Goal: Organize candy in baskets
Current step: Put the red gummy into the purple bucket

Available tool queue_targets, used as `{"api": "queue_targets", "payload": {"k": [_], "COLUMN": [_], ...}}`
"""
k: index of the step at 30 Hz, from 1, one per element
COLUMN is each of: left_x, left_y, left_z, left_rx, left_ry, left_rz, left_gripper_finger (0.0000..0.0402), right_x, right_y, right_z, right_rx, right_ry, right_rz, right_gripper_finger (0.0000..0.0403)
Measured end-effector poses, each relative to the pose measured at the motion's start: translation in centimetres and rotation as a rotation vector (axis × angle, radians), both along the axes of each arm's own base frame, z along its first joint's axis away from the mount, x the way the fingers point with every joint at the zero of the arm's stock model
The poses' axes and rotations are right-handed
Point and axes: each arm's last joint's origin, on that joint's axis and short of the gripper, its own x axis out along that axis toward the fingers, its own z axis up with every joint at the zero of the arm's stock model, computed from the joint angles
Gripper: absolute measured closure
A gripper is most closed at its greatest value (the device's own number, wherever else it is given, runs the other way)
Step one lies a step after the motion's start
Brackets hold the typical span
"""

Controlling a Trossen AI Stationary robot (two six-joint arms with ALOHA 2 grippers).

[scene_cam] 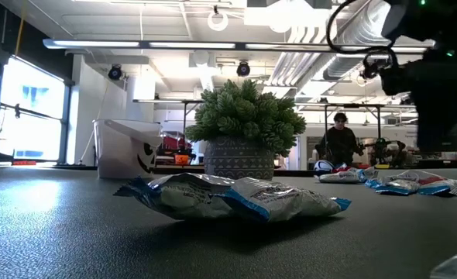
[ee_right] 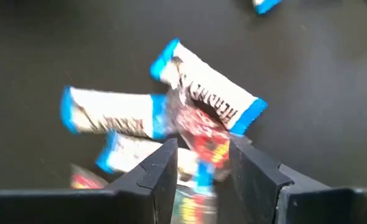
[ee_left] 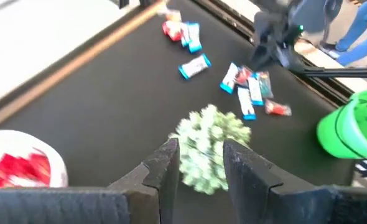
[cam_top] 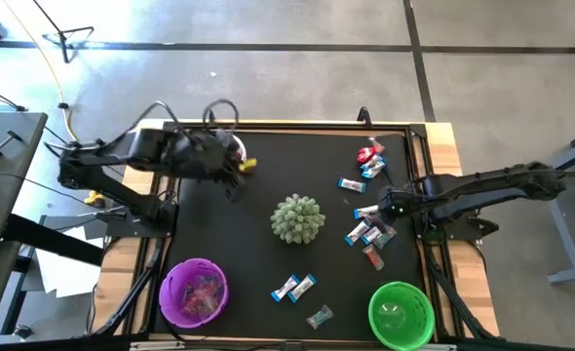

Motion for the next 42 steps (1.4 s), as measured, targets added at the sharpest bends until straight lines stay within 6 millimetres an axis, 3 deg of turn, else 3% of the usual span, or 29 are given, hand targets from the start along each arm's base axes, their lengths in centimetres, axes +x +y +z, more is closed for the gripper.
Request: {"api": "queue_targets", "payload": {"k": [3,7,24,32,35,42], "left_x": [-1.3,-2.7,-3.9,-4.0,-4.0,-4.0], "left_y": [1.2,2.3,4.4,4.9,4.9,4.9], "left_z": [0.9,1.7,2.1,2.1,2.1,2.1], "left_rx": [0.049,0.09,0.178,0.168,0.163,0.167], "left_ry": [-0.019,-0.041,-0.01,-0.004,-0.005,-0.002], "left_rz": [0.002,0.016,0.016,-0.004,-0.006,-0.011], "left_gripper_finger": [0.0292,0.0292,0.0292,0.0292,0.0292,0.0292], "right_x": [-0.2,0.1,2.2,3.4,3.5,3.6], "right_y": [0.1,0.2,-0.1,-0.5,-0.5,-0.5], "right_z": [-0.7,-1.0,-4.5,-5.5,-5.5,-5.5], "right_rx": [-0.059,-0.039,-0.025,-0.032,-0.023,-0.004], "right_ry": [0.037,0.026,0.257,0.25,0.241,0.223], "right_rz": [0.184,0.243,0.22,0.189,0.15,0.065], "right_gripper_finger": [0.0265,0.0265,0.0265,0.0268,0.0289,0.0391]}}
